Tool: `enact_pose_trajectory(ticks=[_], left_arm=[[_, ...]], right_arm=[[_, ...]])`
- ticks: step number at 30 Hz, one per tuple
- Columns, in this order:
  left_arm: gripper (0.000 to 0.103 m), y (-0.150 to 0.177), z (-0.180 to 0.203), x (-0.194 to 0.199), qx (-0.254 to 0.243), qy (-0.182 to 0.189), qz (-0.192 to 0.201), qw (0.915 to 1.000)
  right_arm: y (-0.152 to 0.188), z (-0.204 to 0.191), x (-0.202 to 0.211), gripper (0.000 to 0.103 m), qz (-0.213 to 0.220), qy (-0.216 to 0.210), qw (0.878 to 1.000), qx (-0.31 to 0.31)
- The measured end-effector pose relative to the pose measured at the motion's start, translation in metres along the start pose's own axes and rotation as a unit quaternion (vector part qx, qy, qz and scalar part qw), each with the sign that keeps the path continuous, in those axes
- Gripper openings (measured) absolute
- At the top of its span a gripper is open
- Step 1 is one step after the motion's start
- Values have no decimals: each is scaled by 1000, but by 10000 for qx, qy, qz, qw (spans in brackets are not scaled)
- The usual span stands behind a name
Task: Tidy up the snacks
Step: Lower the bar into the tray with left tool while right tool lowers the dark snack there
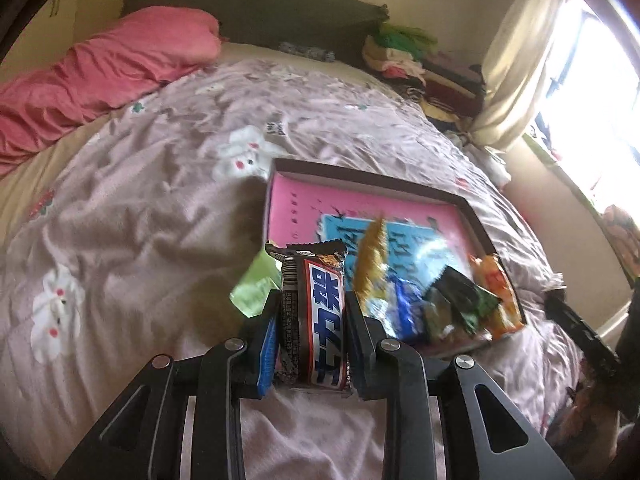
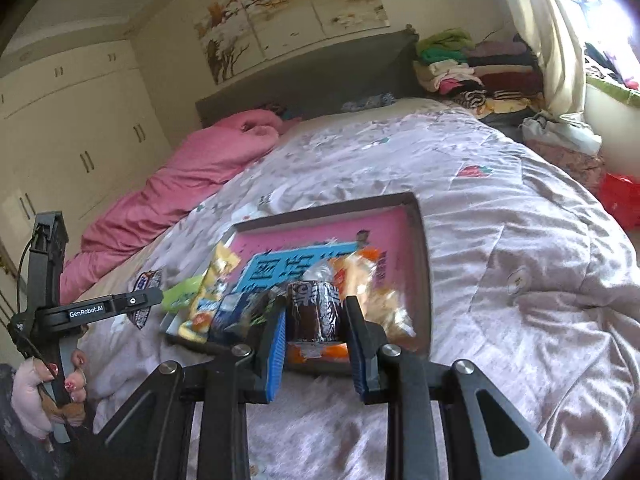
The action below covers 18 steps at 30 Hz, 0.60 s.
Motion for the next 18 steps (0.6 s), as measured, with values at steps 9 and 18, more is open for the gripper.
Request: enact_pose_trajectory(ticks=[9,18], left_arm=[[30,2,-11,-23,-70,-92,-117,9999],[30,10,-3,-38,-179,-30,-237,9996]], right_arm=[[-12,34,-14,28,-21,547,9982,-223],[0,41,-36,28,-394,791,9959,-171]])
Point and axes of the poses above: each gripper's, at about its wrist camera, not at the fingertips, and x roughly against the way its jaws point, z to its right, y to its underside, the point moved 8 cm from there along -x, roughly the way its jaws point, and after that the axes turned 14 degrees about y, right-handed, at the moved point
